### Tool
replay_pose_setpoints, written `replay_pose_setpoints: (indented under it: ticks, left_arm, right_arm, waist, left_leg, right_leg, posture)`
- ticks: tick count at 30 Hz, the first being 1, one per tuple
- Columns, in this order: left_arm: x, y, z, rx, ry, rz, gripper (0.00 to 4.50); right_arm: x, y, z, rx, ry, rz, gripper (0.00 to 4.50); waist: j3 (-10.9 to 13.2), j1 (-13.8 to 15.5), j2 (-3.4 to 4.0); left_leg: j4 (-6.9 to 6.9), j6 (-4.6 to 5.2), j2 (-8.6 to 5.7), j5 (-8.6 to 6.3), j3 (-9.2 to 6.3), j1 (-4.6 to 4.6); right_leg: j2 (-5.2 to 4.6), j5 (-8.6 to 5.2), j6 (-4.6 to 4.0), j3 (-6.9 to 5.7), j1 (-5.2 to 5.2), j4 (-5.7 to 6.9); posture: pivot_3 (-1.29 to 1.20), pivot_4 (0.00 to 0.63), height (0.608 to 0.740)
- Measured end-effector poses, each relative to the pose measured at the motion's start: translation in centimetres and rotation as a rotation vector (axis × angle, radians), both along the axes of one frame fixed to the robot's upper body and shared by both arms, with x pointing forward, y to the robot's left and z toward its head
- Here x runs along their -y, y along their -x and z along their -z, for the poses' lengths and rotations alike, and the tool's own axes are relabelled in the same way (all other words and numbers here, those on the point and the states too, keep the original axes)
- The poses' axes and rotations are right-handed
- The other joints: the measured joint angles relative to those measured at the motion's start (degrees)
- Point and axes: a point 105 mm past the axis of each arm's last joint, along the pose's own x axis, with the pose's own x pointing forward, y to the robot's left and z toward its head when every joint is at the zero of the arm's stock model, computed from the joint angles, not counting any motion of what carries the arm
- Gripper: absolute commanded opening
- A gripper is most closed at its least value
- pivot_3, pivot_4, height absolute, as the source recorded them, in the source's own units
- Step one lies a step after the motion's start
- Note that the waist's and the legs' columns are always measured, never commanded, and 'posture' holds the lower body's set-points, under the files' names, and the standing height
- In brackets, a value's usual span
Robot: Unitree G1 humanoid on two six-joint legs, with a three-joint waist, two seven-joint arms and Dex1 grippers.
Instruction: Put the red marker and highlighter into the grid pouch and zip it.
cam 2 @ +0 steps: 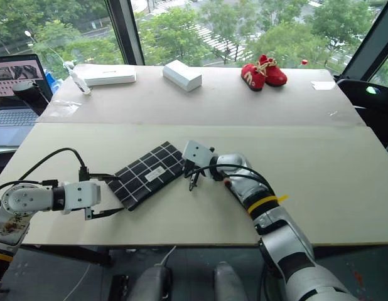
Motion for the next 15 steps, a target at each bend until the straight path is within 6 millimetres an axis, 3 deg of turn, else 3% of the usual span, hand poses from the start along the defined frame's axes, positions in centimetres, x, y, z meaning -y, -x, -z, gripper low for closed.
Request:
replay_pose_setpoints:
  ticks: [7,15]
  left_arm:
    - [3.2,-0.7,0.5,0.096,0.051,-0.032,4.5]
    - [4.2,-1.0,0.5,0.145,0.032,-0.024,4.5]
  right_arm:
    - [0.2,-0.2,0.2,-0.006,-0.002,0.016,0.06]
    - [0.4,-0.5,0.1,-0.012,0.004,0.026,0.06]
  waist:
    - [-0.04,0.47,0.02]
    - [-0.11,0.55,0.11]
  left_leg:
    - [0.01,0.0,-0.01,0.0,-0.01,0.4]
    - [0.02,0.0,-0.02,0.0,-0.02,0.43]
  right_leg:
    - [-0.01,-0.02,0.02,-0.01,0.49,-0.08]
    - [-0.01,-0.02,0.01,-0.01,0.51,-0.08]
  posture:
    - [0.0,0.15,0.731]
    - [0.0,0.15,0.731]
